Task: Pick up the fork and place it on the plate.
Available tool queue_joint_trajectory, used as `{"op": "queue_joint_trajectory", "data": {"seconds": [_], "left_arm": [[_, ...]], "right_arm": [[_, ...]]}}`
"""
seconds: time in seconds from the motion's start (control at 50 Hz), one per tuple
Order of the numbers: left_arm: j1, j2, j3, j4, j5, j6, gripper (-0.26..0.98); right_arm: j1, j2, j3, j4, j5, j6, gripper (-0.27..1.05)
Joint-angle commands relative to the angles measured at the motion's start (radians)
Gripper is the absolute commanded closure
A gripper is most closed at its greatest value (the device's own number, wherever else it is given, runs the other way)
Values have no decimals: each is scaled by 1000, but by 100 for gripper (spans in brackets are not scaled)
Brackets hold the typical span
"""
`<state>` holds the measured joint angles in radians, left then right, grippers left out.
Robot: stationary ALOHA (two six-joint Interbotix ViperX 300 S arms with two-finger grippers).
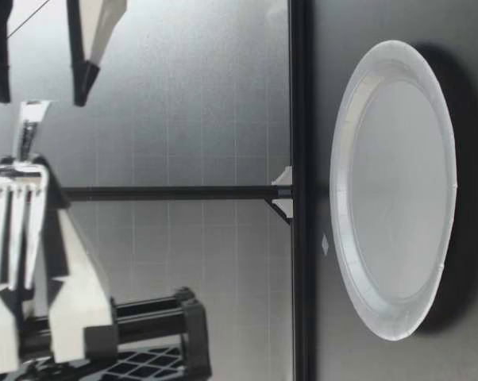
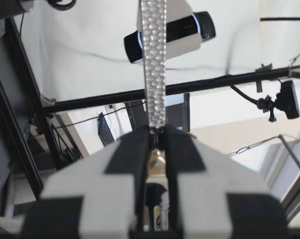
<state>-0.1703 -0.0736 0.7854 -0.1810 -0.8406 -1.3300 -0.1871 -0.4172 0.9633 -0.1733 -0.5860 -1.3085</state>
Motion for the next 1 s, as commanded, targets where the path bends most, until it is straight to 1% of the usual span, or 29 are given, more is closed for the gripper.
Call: {"op": "queue_joint_trajectory", "data": {"seconds": [0.0,0.16,0.34,0.48,0.64,0.72,0.98], "left_arm": [[0,-6,-11,2,-11,-5,71],[6,9,-26,2,-15,-5,71],[18,15,-23,2,-15,-5,71],[37,17,-17,2,-17,-5,71],[43,23,-17,2,-15,-5,71],[49,23,-17,2,-15,-3,71],[67,23,-2,9,-17,12,71]], "right_arm": [[-5,5,-28,8,-29,-18,12],[-5,32,-28,8,-37,-25,13],[-2,43,-18,6,-60,-28,15],[2,49,-6,3,-81,-31,25],[3,66,8,2,-83,-35,40],[3,77,8,-5,-83,-35,45],[6,103,3,-14,-83,-35,51]]}}
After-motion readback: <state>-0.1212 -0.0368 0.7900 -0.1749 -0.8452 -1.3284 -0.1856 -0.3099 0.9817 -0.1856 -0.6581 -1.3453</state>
